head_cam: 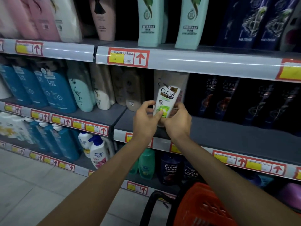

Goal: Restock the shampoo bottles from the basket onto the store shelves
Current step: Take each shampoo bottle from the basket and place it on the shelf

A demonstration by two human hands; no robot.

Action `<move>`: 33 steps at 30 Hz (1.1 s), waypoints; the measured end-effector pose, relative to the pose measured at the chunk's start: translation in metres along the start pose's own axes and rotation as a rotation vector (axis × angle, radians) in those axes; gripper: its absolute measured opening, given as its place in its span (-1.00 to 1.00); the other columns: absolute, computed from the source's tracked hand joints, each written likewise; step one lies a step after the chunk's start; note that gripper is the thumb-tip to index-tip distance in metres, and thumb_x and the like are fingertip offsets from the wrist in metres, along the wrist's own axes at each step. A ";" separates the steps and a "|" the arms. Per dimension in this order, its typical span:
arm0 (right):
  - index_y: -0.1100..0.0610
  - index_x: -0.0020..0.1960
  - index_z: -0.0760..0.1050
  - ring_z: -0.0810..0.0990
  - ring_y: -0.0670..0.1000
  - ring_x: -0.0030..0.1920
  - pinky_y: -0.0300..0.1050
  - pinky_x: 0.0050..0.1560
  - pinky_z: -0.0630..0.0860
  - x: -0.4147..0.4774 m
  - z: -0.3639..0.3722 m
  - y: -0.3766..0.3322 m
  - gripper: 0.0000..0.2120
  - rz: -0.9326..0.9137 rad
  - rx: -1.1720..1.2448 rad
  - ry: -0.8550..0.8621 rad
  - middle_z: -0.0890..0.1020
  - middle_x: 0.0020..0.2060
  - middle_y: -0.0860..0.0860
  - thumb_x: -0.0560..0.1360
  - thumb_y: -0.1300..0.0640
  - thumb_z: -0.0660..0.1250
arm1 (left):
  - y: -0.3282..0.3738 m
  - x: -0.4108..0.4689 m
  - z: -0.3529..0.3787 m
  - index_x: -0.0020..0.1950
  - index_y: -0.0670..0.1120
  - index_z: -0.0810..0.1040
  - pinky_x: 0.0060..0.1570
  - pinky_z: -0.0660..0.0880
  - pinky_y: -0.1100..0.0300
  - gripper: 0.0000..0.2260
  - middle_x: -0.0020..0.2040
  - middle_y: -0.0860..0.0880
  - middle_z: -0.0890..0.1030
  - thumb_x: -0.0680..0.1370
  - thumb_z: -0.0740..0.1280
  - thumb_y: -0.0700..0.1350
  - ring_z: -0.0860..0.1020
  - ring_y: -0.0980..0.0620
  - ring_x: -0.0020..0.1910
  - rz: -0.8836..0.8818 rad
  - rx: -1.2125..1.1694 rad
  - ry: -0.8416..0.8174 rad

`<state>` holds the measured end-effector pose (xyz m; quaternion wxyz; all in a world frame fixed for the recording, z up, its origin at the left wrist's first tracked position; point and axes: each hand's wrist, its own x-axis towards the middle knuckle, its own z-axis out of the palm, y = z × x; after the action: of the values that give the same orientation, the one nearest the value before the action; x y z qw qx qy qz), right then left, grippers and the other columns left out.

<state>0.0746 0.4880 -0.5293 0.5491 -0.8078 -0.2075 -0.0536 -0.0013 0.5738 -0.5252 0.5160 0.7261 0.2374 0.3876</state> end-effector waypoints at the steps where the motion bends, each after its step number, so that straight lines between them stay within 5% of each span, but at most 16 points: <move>1: 0.02 0.05 0.49 0.66 -0.02 -0.09 0.07 -0.09 0.66 0.005 0.005 0.000 -0.58 -0.007 -0.019 0.016 0.67 -0.12 -0.07 0.31 0.04 0.62 | -0.002 0.006 0.002 0.30 0.00 0.60 -0.22 0.53 0.42 -0.67 0.01 0.02 0.68 0.54 0.50 -0.15 0.63 0.22 -0.10 0.006 0.008 0.008; 16: 0.08 0.08 0.46 0.66 0.16 -0.04 0.04 -0.11 0.63 0.024 0.032 0.003 -0.57 -0.031 -0.254 -0.021 0.65 -0.02 0.08 0.36 -0.05 0.56 | -0.030 0.035 0.010 0.38 -0.05 0.57 0.09 0.62 0.02 -0.57 0.05 0.00 0.69 0.52 0.53 -0.15 0.66 0.03 0.02 -0.115 0.067 0.028; 20: 0.10 0.12 0.44 0.64 0.17 0.03 -0.01 -0.09 0.60 0.020 0.029 -0.006 -0.56 -0.001 -0.247 -0.078 0.63 0.04 0.11 0.38 0.02 0.57 | -0.026 0.037 0.002 0.43 -0.06 0.52 0.12 0.55 0.10 -0.51 0.17 -0.05 0.67 0.52 0.53 -0.16 0.63 -0.01 0.11 -0.152 0.125 -0.043; 33: -0.01 0.56 0.27 0.45 0.18 0.36 -0.04 0.34 0.46 -0.017 -0.075 -0.020 -0.09 -0.039 -0.358 -0.382 0.37 0.34 0.12 0.33 -0.01 0.64 | 0.033 -0.033 -0.052 0.55 0.00 0.39 0.33 0.50 -0.05 -0.31 0.37 -0.12 0.54 0.45 0.55 -0.06 0.50 -0.12 0.39 -0.089 0.570 -0.251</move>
<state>0.0616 0.4210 -0.4884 0.3469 -0.8834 -0.3104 0.0535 -0.0641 0.5672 -0.4962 0.3333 0.8726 0.3024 0.1897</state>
